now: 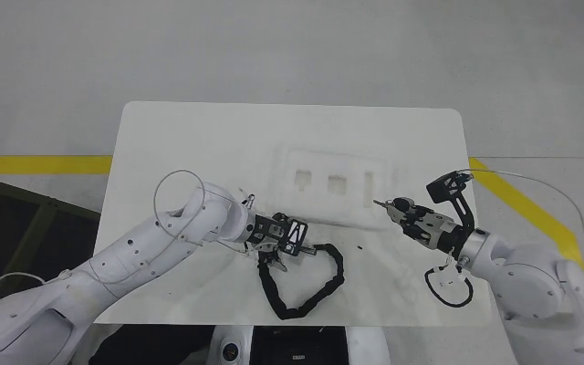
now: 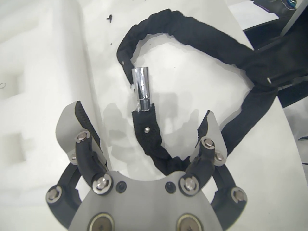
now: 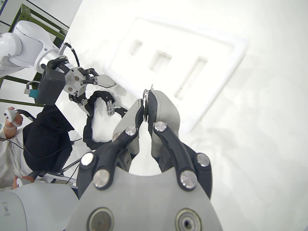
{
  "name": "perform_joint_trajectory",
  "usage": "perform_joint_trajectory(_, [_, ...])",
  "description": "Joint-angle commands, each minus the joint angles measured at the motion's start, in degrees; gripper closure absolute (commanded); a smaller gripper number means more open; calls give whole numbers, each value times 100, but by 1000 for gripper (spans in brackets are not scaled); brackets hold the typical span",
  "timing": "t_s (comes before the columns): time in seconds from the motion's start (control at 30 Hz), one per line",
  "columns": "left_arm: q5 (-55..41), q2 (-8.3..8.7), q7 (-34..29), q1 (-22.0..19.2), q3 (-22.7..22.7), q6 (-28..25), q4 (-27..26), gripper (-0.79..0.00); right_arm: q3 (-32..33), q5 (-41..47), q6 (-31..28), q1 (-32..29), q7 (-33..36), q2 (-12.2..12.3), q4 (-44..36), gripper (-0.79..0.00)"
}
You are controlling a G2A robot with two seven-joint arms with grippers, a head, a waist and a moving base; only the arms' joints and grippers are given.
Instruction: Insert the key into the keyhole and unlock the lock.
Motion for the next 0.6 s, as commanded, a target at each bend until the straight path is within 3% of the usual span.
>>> perform_joint_trajectory(0.0, [-44, -20, -46, 10, -30, 16, -1, -785, 0, 0, 0, 0, 0, 0, 0, 0])
perform_joint_trajectory(0.23, [-197, -105, -18, 55, -68, -172, -35, -785, 0, 0, 0, 0, 0, 0, 0, 0])
perform_joint_trajectory(0.57, [-322, -247, -496, 86, -43, -273, -41, -785, 0, 0, 0, 0, 0, 0, 0, 0])
